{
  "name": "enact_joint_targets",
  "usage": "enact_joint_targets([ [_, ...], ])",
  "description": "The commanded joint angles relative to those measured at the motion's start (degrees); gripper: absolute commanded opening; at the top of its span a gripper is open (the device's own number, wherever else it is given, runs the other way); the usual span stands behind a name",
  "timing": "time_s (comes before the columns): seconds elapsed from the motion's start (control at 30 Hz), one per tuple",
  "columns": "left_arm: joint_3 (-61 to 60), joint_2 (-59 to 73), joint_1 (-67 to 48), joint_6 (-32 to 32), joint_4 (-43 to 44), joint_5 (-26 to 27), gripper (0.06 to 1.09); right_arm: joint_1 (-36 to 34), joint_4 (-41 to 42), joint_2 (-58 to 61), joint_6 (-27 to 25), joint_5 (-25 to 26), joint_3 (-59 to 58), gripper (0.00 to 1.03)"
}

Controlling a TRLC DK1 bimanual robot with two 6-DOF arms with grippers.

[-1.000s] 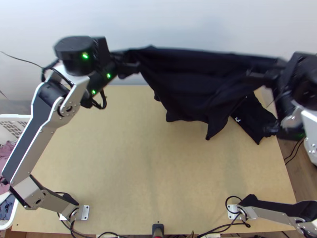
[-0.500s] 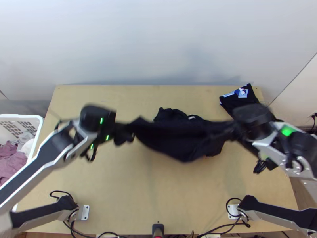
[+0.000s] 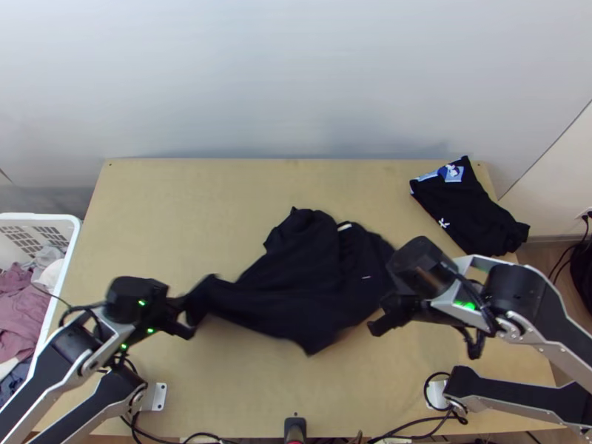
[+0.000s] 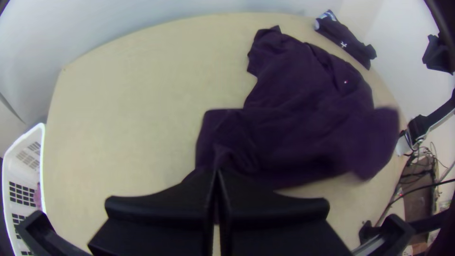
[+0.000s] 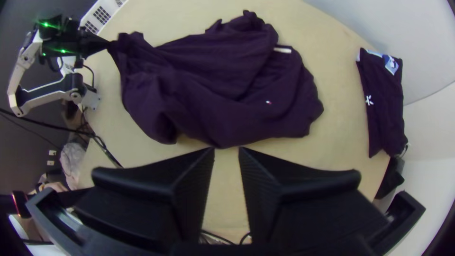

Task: Fold the t-shirt

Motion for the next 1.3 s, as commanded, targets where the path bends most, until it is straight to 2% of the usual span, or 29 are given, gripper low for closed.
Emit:
enact_joint_targets([
  [0.0,-4.3,-3.7,6.8,3.7,2.4,1.7,0.09,3.1,0.9,3.3,0.8,-3.3,2.7,0.64],
  [0.1,-4.2,-2.0,7.1,2.8,3.9,1.8,0.09,0.7,1.2,4.8,0.6,-3.3,5.9,0.76],
  [0.23,-4.0,2.4,9.8,1.0,8.8,1.9,0.09,-7.1,2.5,6.0,1.2,-4.1,9.6,0.9],
  [0.3,-2.4,7.2,13.8,-1.7,11.9,4.9,0.09,-11.9,3.8,6.3,2.3,-4.1,10.9,0.99],
  [0.4,4.4,16.6,16.8,-8.2,11.4,7.9,0.11,-18.1,6.8,6.3,3.6,-4.1,11.9,0.99],
  [0.43,7.2,19.3,18.2,-9.9,10.0,10.7,0.2,-19.7,8.0,6.2,4.4,-4.1,11.9,0.99],
  [0.5,12.5,23.4,18.6,-12.9,7.1,14.4,0.55,-22.7,10.7,5.4,4.3,-4.1,11.3,0.99],
  [0.53,14.8,25.3,18.2,-14.3,5.9,15.0,0.66,-23.4,12.7,4.8,3.9,-4.1,10.5,0.99],
  [0.6,18.9,28.5,17.5,-16.8,3.7,16.5,0.81,-24.4,18.2,3.5,1.0,-4.1,7.3,0.99],
  [0.77,24.9,31.7,13.2,-21.1,0.8,18.1,1.03,-28.1,21.1,2.6,1.4,-4.1,1.5,0.99],
  [0.93,28.4,30.2,7.0,-20.3,-4.0,17.7,1.03,-32.0,25.2,0.0,0.9,-4.1,-7.6,0.99],
  [1.03,29.1,29.4,-0.6,-18.7,-8.5,15.0,1.03,-35.3,29.0,-1.4,-0.5,-4.1,-13.0,0.99],
  [1.27,21.2,25.6,-13.7,-18.0,-10.6,10.9,1.03,-40.8,33.0,-2.6,-0.6,-3.5,-20.7,0.99],
])
